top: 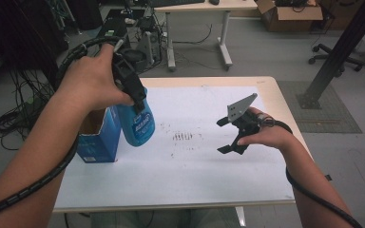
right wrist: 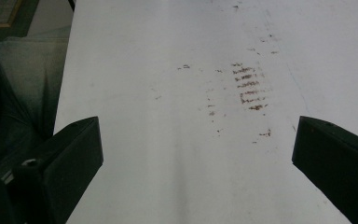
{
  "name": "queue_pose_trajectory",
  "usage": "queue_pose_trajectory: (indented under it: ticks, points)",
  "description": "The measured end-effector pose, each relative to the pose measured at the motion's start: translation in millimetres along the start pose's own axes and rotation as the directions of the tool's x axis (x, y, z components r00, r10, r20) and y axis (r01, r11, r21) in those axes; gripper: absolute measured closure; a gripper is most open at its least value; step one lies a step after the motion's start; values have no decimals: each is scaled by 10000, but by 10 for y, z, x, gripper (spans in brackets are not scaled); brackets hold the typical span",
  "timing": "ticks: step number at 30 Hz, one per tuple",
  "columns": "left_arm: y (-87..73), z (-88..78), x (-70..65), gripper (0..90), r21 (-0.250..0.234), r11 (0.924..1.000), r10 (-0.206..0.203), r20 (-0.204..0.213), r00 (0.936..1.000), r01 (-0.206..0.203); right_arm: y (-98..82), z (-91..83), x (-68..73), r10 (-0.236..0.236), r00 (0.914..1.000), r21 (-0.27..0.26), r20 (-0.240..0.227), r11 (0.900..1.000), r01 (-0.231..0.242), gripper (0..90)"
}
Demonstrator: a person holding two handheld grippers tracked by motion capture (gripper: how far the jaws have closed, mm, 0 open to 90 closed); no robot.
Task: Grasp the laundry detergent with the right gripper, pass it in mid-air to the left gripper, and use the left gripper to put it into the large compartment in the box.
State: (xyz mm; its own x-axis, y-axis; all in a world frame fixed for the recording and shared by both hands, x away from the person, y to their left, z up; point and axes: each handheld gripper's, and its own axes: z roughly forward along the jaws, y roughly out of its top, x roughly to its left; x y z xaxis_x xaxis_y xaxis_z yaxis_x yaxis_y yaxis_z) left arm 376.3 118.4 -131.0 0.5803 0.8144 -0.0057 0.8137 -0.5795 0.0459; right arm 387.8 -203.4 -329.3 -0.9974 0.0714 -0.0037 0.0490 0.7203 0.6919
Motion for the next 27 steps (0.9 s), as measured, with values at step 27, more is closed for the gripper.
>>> queue_pose_trajectory:
  ticks: [27]
  points:
    - [-142, -571, 588, 383, -540, 9519, -3044, -553, 9509, 3016, -23, -36, -82, 83, 10000, 216, -25, 9997, -83, 19]
